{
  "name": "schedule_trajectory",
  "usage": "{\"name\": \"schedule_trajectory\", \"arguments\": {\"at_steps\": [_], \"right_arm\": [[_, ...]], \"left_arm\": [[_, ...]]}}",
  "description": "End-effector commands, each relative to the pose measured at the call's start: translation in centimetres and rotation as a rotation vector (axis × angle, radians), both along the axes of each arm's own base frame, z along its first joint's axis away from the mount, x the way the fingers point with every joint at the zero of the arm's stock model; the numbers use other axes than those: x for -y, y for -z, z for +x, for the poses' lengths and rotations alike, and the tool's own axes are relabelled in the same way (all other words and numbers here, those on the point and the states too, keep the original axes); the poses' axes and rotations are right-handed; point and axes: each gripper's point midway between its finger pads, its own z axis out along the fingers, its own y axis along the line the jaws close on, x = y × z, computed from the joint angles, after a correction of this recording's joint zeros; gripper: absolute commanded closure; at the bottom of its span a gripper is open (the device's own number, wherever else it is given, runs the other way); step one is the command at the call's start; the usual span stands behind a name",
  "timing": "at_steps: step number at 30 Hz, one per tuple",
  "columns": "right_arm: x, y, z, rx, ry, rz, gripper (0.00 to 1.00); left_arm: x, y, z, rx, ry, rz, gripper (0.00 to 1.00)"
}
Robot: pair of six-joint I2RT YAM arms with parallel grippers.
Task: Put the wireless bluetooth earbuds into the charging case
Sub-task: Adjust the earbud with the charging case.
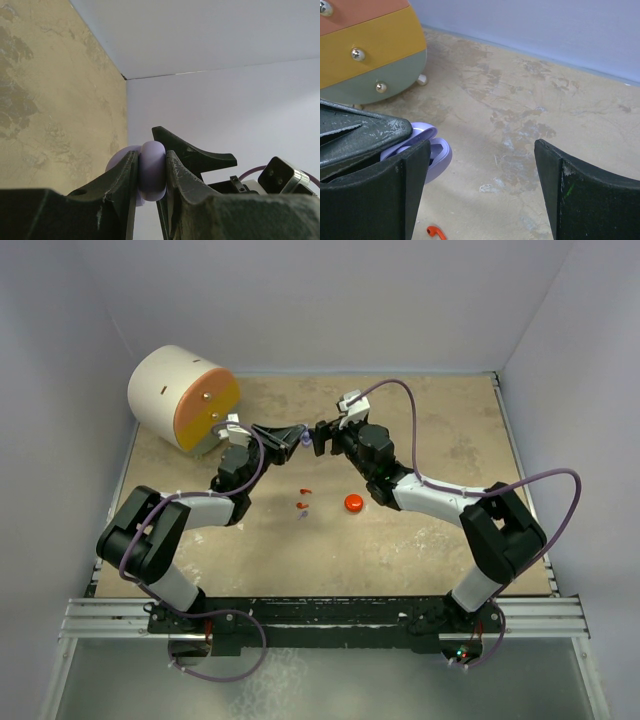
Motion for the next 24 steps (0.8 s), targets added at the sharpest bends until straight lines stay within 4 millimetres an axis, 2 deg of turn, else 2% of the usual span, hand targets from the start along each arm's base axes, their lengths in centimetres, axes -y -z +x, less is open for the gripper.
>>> {"name": "schedule_trajectory", "arguments": {"at_steps": [1,24], "right_arm": [[-0.71,-3.76,-0.70,0.069,-0.030,0.058,0.13],[-0.84,-3.95,-1.09,0.070,-0.049,0.059,0.13]], "left_arm": [[0.47,-2.62,0.03,0.089,0.023,-0.012,1.00],[0.52,-1.72,0.36,0.073,0.020,0.005,1.00]]}}
